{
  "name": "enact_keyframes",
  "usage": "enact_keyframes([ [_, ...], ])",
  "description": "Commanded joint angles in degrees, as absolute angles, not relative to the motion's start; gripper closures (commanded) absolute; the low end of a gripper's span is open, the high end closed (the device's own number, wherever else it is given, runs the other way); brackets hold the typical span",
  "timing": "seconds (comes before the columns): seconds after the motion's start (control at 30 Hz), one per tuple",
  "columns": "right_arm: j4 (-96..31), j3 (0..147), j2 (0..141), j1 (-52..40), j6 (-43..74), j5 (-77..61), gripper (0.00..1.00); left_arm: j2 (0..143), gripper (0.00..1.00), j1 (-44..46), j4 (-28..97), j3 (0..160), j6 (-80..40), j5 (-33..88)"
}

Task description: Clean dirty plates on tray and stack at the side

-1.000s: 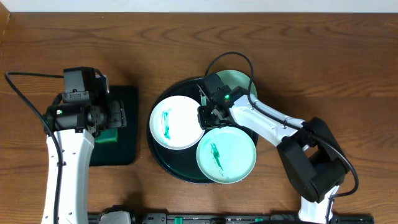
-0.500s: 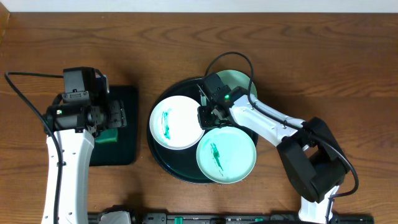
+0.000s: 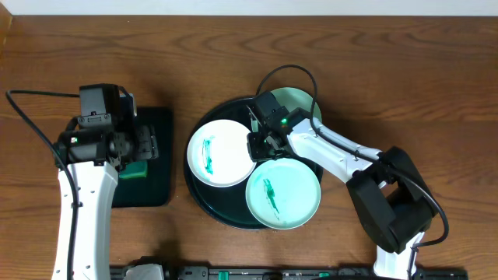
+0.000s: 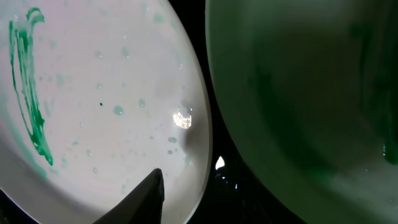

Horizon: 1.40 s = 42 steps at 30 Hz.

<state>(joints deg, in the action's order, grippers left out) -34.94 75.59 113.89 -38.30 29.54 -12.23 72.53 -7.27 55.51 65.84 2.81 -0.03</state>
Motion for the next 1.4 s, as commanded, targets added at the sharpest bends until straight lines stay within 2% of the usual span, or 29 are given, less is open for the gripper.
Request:
enact_keyframes([
  [0.0, -34.87, 76.49, 114.32, -38.61, 29.08, -12.53, 0.64, 71.85, 0.27, -6.98, 55.64, 67.09, 2.52, -0.71],
  [0.9, -34.68, 76.51, 114.32, -38.61, 28.16, -13.63, 0.64, 71.85, 0.28, -6.98, 55.64, 67.09, 2.50, -0.71],
  [1.37, -33.41, 76.51, 115.52, -39.05, 29.36, -13.58, 0.74, 71.88, 0.28, -6.92, 53.89, 67.09, 2.28, 1.98],
])
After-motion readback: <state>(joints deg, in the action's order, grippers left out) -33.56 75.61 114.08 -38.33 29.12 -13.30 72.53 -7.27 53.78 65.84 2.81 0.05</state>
